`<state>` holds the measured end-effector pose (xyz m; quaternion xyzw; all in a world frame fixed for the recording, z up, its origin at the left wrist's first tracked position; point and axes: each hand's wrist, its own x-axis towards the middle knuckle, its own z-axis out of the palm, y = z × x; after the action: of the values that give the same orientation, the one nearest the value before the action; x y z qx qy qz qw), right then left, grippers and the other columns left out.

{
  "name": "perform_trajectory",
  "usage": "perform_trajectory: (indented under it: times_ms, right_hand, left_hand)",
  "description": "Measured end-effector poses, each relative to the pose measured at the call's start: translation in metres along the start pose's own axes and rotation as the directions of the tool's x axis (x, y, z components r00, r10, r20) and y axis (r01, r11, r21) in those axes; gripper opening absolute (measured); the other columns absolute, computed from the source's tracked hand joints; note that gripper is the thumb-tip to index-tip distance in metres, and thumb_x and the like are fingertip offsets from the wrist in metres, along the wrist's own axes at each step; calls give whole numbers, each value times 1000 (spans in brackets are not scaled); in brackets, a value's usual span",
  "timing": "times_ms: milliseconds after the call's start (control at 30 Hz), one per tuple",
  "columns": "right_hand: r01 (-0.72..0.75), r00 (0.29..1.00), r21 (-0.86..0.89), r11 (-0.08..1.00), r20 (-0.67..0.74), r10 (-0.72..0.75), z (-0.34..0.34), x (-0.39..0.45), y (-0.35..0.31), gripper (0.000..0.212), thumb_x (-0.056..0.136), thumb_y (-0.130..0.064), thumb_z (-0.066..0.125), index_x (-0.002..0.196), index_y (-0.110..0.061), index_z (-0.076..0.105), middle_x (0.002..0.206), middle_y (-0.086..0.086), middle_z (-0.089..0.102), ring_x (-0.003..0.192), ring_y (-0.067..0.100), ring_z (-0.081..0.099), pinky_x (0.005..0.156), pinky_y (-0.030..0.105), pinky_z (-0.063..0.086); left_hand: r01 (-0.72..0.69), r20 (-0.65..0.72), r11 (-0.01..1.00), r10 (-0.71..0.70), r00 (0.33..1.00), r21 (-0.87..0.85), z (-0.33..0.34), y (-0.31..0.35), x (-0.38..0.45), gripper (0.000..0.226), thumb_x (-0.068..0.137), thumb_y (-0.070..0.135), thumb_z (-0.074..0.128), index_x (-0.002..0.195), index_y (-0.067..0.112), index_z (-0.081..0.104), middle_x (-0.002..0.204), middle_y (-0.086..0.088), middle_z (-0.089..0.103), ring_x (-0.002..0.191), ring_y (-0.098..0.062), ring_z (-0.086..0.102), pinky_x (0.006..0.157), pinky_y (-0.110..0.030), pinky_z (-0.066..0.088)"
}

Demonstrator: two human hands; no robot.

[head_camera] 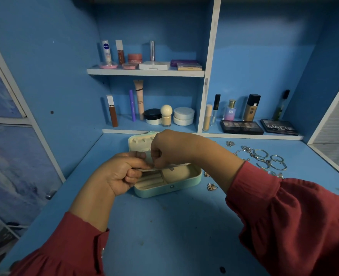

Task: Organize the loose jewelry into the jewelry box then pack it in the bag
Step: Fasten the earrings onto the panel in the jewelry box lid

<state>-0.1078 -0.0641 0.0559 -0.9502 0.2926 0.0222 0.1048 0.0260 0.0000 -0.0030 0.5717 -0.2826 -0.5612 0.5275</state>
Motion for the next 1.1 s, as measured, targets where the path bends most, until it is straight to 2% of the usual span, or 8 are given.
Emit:
perform_trajectory:
  times_ms: [100, 233, 400, 500, 600, 833, 933, 1100]
  right_hand:
    - [-47, 999, -45, 998, -20, 46, 4, 3, -6, 14, 85, -19, 60, 84, -7, 66, 78, 2, 60, 77, 18, 55, 58, 24, 40]
    - [-62, 998, -130, 990, -21, 59, 6, 8, -10, 25, 90, -21, 57, 69, -12, 48, 67, -2, 46, 72, 16, 47, 47, 18, 29]
    - [-2, 1000, -100, 995, 3, 2, 3, 9, -6, 17, 89, -18, 59, 96, -6, 68, 93, 6, 65, 80, 17, 54, 53, 18, 34]
    - [55, 998, -10, 998, 28, -55, -2, 6, 6, 4, 84, -17, 63, 83, -19, 67, 79, -8, 60, 77, 12, 54, 59, 21, 39]
    - [88, 996, 25, 996, 13, -89, -3, 5, 13, 9, 84, -19, 64, 81, -27, 62, 76, -14, 55, 76, 8, 52, 62, 21, 40]
    - [86, 996, 49, 995, -26, -85, -2, 5, 15, 9, 84, -17, 64, 79, -25, 63, 72, -15, 55, 66, 3, 50, 57, 17, 36]
    - [71, 997, 49, 996, -19, -70, -2, 5, 11, 8, 84, -17, 64, 78, -23, 64, 71, -14, 55, 67, 5, 50, 58, 19, 38]
    - [2, 999, 43, 999, 34, -4, -2, 10, 6, 5, 85, -20, 64, 83, -16, 67, 81, -5, 62, 76, 13, 56, 56, 21, 36]
  left_hand:
    - [-4, -27, 1000, 3, 1000, -13, 0, -1, 1, 34, 85, -16, 47, 75, 16, 48, 51, -1, 44, 27, 0, 24, 29, -7, 14]
    - [-3, -33, 1000, 3, 999, -8, 0, -2, 2, 35, 85, -16, 44, 73, 17, 45, 44, 1, 47, 26, -1, 22, 30, -6, 13]
    - [2, -13, 1000, -2, 1000, -9, -2, -1, 4, 36, 84, -17, 46, 73, 17, 44, 48, 1, 45, 26, -1, 23, 29, -6, 15]
    - [-8, 39, 999, 6, 999, 49, -1, 1, 1, 33, 83, -16, 51, 71, 14, 49, 53, 1, 42, 28, 0, 25, 30, -8, 15]
    - [-34, 62, 992, 27, 998, 124, 1, 2, -1, 26, 84, -14, 52, 72, 9, 54, 48, 2, 46, 29, 0, 27, 30, -9, 16]
    - [-27, 43, 999, 25, 999, 47, 0, 1, -1, 30, 83, -15, 52, 73, 13, 52, 55, -1, 51, 27, 1, 26, 29, -8, 15]
    - [-18, 9, 1000, 18, 1000, 14, 1, 0, 0, 33, 82, -17, 51, 76, 16, 48, 62, -3, 46, 27, 1, 25, 29, -8, 14]
    - [-17, -45, 1000, 17, 999, -8, -1, -3, 4, 36, 81, -18, 50, 79, 17, 46, 49, 1, 44, 26, -1, 24, 29, -7, 15]
